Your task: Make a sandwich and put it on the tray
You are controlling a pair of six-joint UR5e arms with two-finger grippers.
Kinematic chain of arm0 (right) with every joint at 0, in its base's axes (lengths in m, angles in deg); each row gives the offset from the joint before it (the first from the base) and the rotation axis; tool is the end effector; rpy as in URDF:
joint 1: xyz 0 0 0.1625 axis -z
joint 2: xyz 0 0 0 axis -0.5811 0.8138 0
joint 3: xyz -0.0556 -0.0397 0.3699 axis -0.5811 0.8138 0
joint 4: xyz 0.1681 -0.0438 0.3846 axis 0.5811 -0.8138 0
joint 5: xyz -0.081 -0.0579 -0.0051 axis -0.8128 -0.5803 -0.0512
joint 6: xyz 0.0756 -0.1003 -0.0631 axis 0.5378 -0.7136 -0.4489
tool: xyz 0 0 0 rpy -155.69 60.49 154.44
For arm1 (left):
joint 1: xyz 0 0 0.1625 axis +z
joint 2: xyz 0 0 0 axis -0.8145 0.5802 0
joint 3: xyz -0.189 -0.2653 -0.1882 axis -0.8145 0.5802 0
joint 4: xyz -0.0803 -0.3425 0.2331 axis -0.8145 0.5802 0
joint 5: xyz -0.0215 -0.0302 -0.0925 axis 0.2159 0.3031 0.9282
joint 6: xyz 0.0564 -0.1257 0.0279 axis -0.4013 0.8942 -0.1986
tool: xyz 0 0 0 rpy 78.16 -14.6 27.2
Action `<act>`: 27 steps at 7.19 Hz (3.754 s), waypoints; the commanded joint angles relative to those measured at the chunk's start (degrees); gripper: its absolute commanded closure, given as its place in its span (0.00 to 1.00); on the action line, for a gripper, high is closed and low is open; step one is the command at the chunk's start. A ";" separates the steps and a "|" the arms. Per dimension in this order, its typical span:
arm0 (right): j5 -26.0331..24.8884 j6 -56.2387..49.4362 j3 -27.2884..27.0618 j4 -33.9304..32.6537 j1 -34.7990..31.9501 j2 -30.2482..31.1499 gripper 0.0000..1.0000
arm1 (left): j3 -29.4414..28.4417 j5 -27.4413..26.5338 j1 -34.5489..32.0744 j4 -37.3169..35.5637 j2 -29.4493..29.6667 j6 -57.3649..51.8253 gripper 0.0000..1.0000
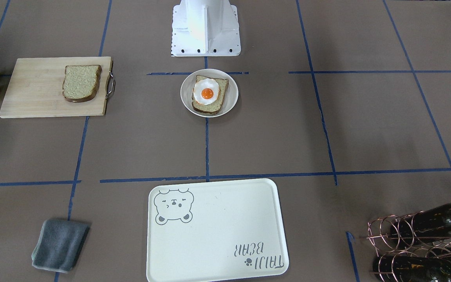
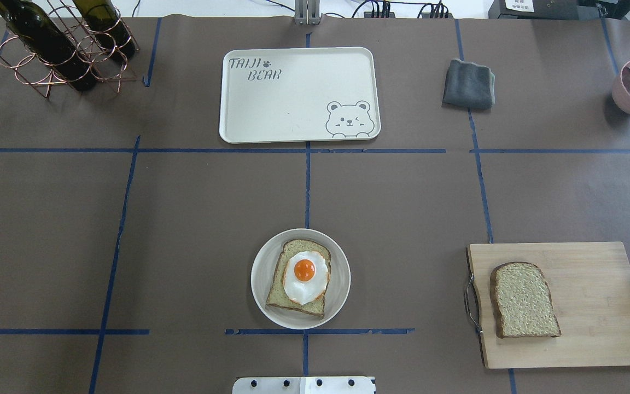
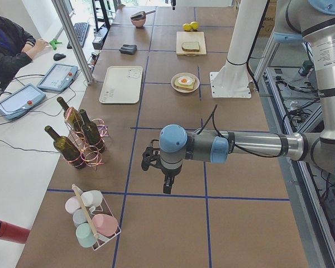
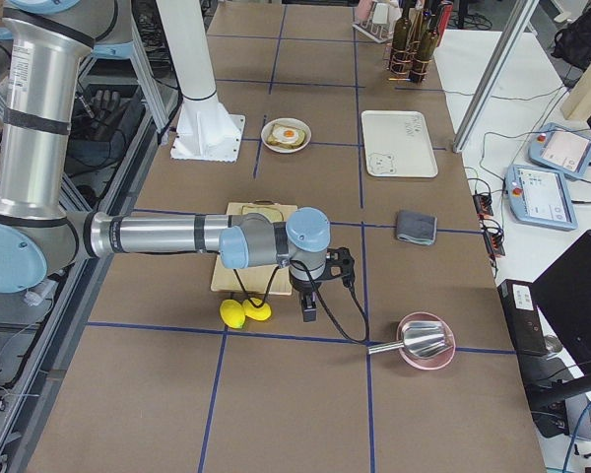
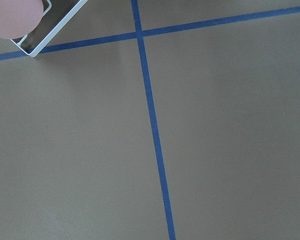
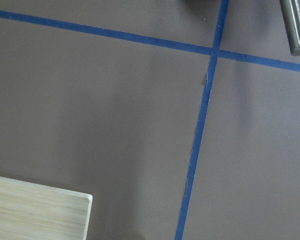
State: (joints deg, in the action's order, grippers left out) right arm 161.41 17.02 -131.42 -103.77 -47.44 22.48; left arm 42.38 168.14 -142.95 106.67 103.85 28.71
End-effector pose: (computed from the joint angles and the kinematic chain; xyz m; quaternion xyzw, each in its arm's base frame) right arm -0.0189 -0.4353 0.5958 0.0399 -0.3828 -0.0785 0.9196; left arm -0.0212 -0.4036 0.6003 0.0495 0.3882 0.0683 0.9177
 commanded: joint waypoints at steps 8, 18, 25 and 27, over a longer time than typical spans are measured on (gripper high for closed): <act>10.06 19.68 -5.58 18.60 6.82 2.47 0.00 | 0.01 0.00 0.00 0.08 0.09 0.00 0.00; -29.37 72.48 -8.48 55.67 54.45 14.17 0.08 | 0.10 1.76 0.00 0.34 0.17 0.00 0.00; -37.30 75.75 -7.16 58.68 65.28 16.81 0.41 | 0.10 2.11 0.00 0.34 0.17 0.00 0.00; -37.32 76.73 -7.42 59.03 65.65 16.81 0.46 | 0.19 2.11 0.00 0.34 0.17 0.00 0.00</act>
State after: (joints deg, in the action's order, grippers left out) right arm 124.37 93.33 -138.69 -44.90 17.79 39.29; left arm 42.54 170.25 -142.95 107.01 104.02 28.71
